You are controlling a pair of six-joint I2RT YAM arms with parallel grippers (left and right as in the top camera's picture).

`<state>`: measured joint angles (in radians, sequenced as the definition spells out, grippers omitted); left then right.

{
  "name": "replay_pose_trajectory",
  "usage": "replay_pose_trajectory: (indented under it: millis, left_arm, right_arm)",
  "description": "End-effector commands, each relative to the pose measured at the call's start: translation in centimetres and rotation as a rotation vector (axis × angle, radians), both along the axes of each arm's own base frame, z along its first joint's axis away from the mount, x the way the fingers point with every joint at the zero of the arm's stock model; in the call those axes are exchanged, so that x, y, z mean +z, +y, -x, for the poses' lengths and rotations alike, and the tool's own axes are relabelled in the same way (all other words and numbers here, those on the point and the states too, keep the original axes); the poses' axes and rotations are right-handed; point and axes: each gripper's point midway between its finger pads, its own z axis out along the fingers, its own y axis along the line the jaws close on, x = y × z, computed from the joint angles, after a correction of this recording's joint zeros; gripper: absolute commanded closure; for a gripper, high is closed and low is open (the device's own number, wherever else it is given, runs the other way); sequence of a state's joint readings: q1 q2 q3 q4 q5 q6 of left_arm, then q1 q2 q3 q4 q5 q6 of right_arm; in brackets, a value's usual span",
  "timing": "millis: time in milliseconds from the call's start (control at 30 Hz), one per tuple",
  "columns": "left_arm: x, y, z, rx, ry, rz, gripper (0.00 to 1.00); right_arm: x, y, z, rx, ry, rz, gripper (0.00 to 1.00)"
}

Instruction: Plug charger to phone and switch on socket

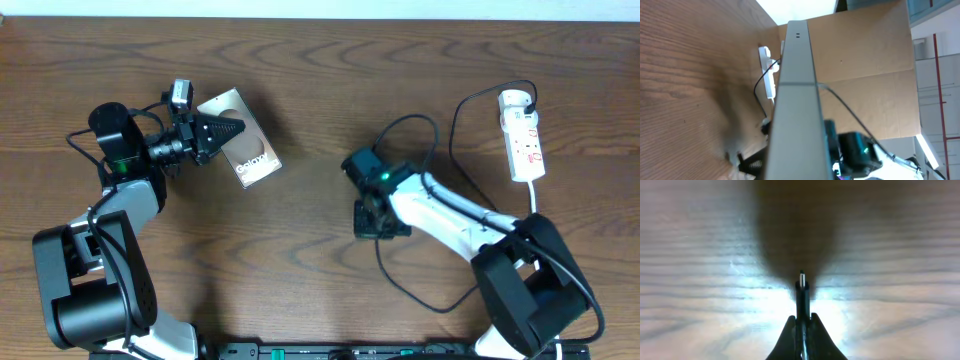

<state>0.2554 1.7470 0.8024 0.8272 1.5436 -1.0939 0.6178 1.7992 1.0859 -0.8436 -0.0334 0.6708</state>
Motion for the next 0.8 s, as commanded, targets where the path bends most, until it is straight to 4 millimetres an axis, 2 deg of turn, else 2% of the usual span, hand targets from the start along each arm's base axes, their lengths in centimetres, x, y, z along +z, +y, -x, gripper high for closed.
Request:
replay_pose_trajectory:
  millis: [0, 33, 67, 167, 267, 333, 400, 567, 767]
  left_arm:
    - [0.8, 0.3, 0.0, -0.019, -0.051, -0.01, 0.93]
    - [0.8, 0.3, 0.0, -0.019, -0.051, -0.01, 0.93]
    - [0.8, 0.3, 0.0, -0.019, -0.051, -0.01, 0.93]
    - [0.8, 0.3, 0.0, -0.019, -0.051, -0.01, 0.93]
    - [0.8, 0.3, 0.0, -0.019, -0.051, -0.01, 0.93]
    - [0.8, 0.3, 0.0, -0.019, -0.051, -0.01, 0.93]
    - [0.8, 0.3, 0.0, -0.019, -0.051, -0.01, 0.93]
    - [0.8, 0.3, 0.0, -0.019, -0.051, -0.01, 0.93]
    - [0.8, 0.3, 0.0, -0.019, -0.051, -0.01, 0.93]
  right_arm:
    - [6.3, 0.4, -4.7, 0.081, -0.155, -0.088, 0.99]
    - [7.5, 0.6, -5.3, 0.114, -0.178, -0.115, 0.99]
    - [9.7, 1.4, -6.1, 0.183, -0.209, -0.181, 0.99]
    - [14.6, 3.6, -6.7, 0.351, -0.281, -0.375, 0.99]
    - [20.1, 6.2, -5.4, 0.589, -0.356, -0.655, 0.99]
    - [22.8, 7.1, -4.0, 0.711, -0.391, -0.82, 0.99]
    - [24.5, 7.3, -2.9, 0.781, -0.405, -0.95, 0.99]
    - [25.0, 7.1, -1.4, 0.835, -0.364, -1.117, 0.99]
    - [22.4, 7.8, -2.1, 0.796, -0.27, -1.189, 0.99]
